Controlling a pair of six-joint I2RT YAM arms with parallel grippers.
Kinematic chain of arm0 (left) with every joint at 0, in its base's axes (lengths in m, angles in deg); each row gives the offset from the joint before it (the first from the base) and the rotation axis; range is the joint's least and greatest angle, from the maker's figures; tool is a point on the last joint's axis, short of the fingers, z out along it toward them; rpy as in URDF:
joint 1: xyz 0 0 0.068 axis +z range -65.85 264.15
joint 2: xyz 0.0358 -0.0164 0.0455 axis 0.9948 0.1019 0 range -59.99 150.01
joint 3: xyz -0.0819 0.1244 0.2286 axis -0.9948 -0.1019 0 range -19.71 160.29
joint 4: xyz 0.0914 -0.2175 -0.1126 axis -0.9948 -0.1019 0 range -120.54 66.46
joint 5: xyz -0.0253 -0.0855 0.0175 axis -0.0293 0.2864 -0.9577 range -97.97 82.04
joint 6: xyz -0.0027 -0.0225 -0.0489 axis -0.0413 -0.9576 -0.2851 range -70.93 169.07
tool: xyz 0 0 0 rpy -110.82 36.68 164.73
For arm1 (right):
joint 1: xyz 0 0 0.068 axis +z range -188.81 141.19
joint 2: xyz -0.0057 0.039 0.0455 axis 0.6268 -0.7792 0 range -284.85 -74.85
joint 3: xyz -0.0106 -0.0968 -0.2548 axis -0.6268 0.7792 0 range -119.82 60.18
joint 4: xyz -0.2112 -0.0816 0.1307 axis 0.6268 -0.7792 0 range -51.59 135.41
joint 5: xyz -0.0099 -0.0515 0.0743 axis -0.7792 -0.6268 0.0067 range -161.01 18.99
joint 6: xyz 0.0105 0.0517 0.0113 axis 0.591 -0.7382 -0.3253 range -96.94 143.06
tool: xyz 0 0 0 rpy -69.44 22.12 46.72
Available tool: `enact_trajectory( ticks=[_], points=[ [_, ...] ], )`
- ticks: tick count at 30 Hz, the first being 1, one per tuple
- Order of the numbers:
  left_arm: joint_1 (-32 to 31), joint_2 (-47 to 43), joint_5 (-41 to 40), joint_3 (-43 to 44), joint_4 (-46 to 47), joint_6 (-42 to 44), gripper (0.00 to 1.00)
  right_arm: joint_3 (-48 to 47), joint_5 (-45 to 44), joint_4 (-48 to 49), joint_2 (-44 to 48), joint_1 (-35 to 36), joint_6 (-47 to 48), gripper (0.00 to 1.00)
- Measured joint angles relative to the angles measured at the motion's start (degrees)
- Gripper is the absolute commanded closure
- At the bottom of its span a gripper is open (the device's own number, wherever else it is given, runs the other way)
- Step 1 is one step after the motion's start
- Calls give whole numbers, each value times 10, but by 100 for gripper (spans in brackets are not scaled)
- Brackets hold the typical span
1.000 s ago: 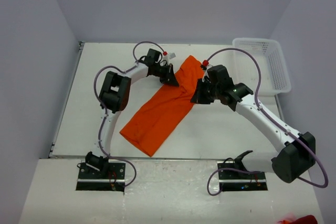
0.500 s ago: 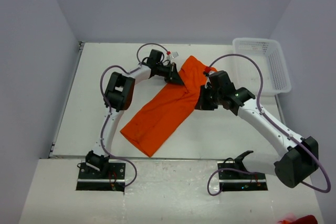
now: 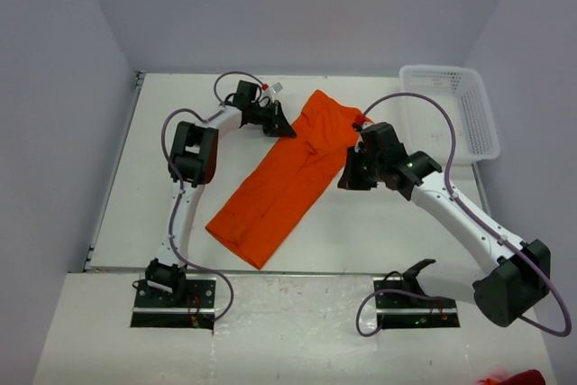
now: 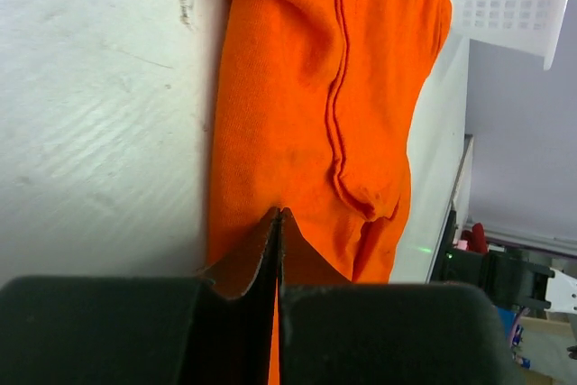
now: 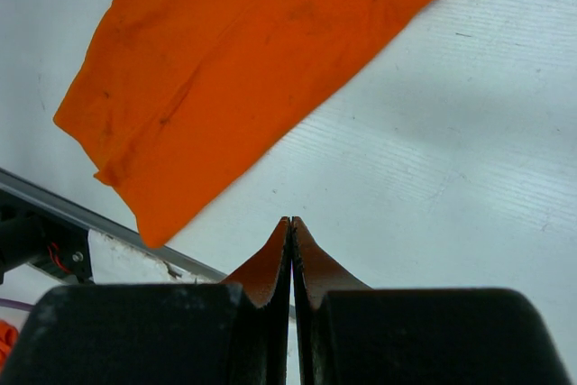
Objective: Fold and stack the t-shirts
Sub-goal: Rotate the tshirt 90 degrees
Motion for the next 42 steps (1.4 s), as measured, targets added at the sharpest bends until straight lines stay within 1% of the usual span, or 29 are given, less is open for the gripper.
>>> enact_trajectory(
  ticks=[4, 7, 11, 14, 21, 28, 35, 42],
  points=[
    [11, 0, -4, -1, -3, 0, 100, 0, -6, 1, -2, 0, 0, 100],
    [23, -6, 0, -21, 13, -5, 100, -1, 2, 5, -15, 0, 0, 100],
    [49, -19, 1, -44, 25, -7, 100, -1, 40, 30, -66, 8, -1, 100],
    [72, -23, 0, -51, 27, -7, 100, -1, 54, 50, -110, 39, -5, 100],
    [114, -39, -8, -76, 42, -8, 100, -31, 85, 84, -229, 147, -24, 100],
    [132, -55, -11, -115, 78, -26, 100, -84, 113, 105, -297, 226, -43, 100],
    [138, -63, -11, -135, 100, -37, 100, -111, 134, 123, -360, 271, -55, 100],
    [138, -66, -10, -145, 116, -43, 100, -123, 151, 129, -403, 286, -59, 100]
  ],
)
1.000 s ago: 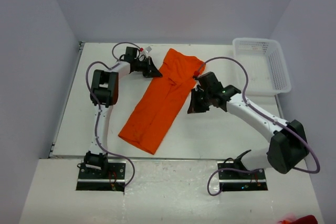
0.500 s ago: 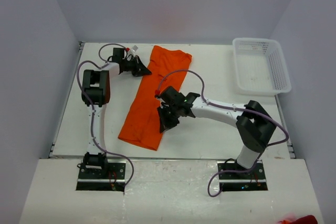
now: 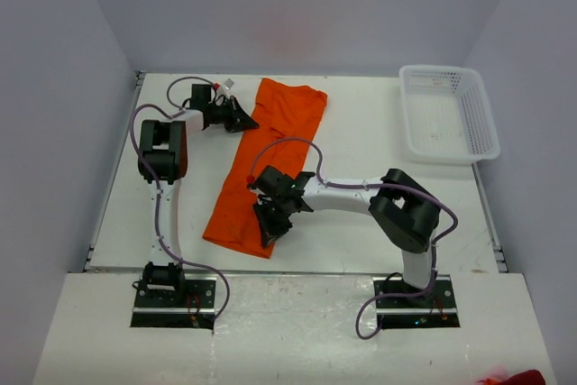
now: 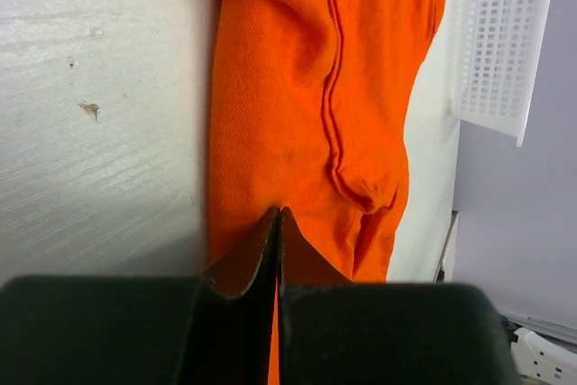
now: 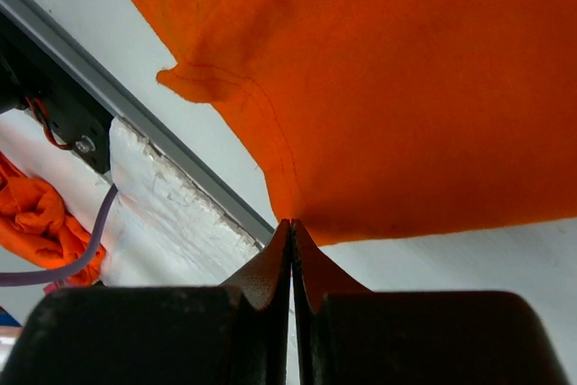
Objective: Fold and stack the t-shirts
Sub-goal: Rotate the tshirt 90 degrees
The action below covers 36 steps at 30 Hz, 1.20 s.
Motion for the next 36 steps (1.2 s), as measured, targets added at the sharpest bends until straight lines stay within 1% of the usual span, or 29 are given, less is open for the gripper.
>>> enact_trajectory(
  ticks=[6, 14, 26, 36],
  points=[
    [1, -1, 2, -9, 16, -14, 100, 3, 10, 19, -25, 0, -5, 100],
    [1, -1, 3, -10, 21, -19, 100, 38, 11, 47, -25, -1, -36, 100],
    [1, -1, 3, -10, 22, -23, 100, 137, -17, 104, 36, -2, -121, 100],
    [1, -1, 9, -27, 55, -28, 100, 207, -18, 163, 74, -20, -180, 100]
  ],
)
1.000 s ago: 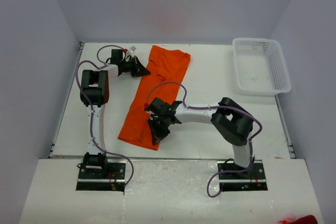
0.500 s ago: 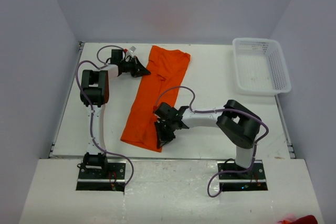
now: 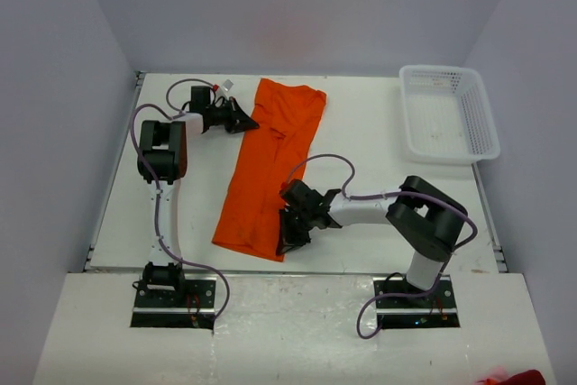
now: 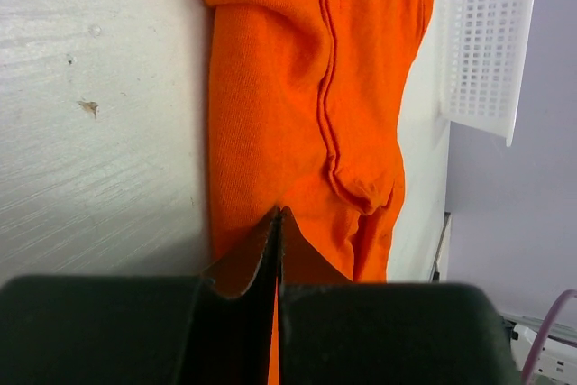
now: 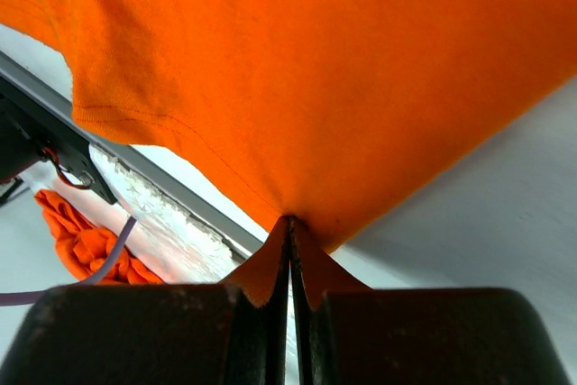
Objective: Fold and stack the t-shirts
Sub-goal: Rotate the tshirt 90 degrees
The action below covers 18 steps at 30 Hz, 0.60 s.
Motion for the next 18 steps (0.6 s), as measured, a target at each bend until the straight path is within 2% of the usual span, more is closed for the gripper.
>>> enact_trajectory(
  ticks=[11, 18],
  points=[
    [-4, -6, 4, -22, 30, -1, 100, 79, -6, 40, 54, -27, -41, 100],
    [-29, -14, -3, -36, 37, -2, 100, 132, -14, 56, 99, -40, -66, 100]
  ],
)
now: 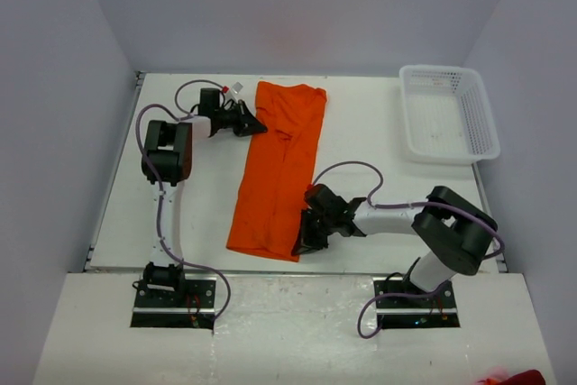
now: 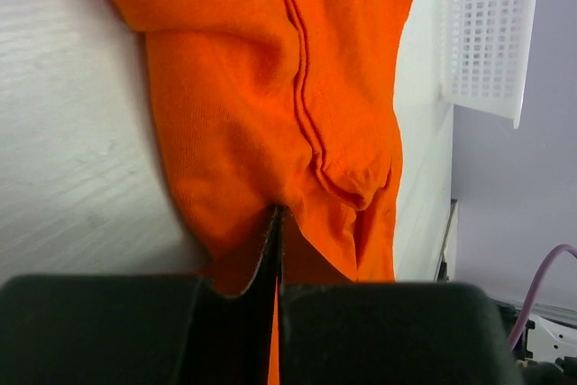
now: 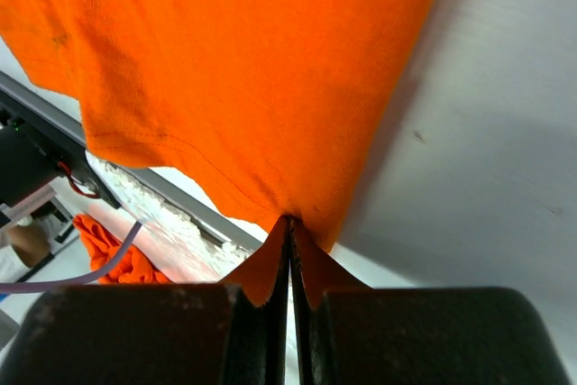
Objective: Fold and stack the t-shirts
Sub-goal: Rotate the tshirt 90 degrees
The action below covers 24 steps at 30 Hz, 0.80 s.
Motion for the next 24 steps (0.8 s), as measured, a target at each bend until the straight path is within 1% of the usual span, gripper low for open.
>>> enact_trajectory(
  ticks=[10, 24],
  points=[
    [-27, -12, -7, -28, 19, -10, 100, 94, -7, 61, 63, -9, -52, 100],
    [-26, -11, -7, -20, 8, -12, 100, 117, -28, 60, 92, -11, -107, 100]
  ],
)
